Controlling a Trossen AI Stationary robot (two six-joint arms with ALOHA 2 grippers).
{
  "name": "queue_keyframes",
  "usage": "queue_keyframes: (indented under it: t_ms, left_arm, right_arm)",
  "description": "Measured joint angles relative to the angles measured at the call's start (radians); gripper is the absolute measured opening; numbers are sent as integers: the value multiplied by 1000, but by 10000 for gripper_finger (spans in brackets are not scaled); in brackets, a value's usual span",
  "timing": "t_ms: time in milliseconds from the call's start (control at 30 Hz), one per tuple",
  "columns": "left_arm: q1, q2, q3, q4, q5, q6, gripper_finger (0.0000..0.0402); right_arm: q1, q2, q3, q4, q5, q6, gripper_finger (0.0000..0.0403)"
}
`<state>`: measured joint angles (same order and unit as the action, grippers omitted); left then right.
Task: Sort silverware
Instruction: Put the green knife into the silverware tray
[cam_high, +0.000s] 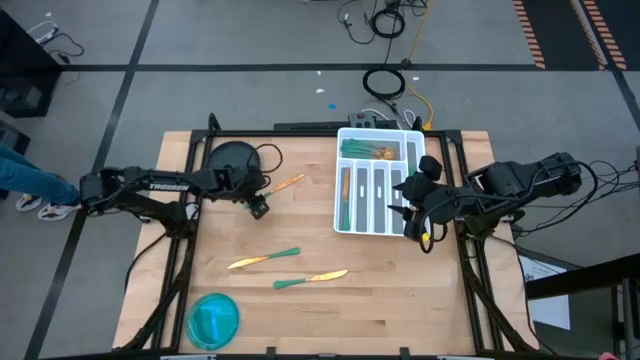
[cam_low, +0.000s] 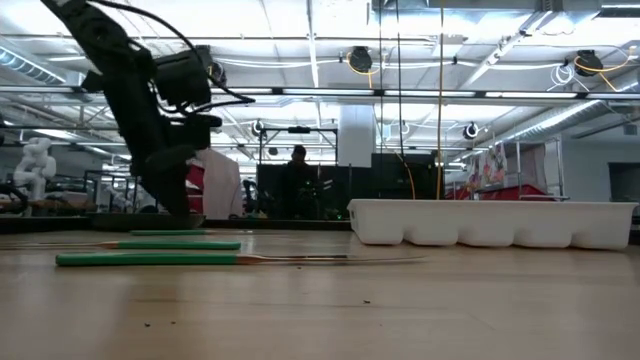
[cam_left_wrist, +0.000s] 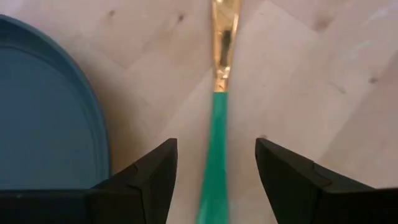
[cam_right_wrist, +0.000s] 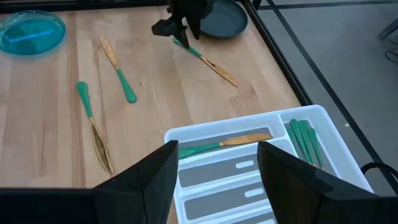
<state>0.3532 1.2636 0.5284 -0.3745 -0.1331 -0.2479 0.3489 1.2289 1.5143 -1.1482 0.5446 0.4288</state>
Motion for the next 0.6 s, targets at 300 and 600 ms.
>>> queue_keyframes:
  t_ms: [300, 600]
  left_arm:
    - [-28, 29, -169, 301, -99, 16, 224]
    - [-29, 73, -284, 473, -75, -47, 194]
  right_arm:
    - [0, 0, 0, 0, 3, 4, 212]
    - [0, 0, 0, 26, -2, 46, 212]
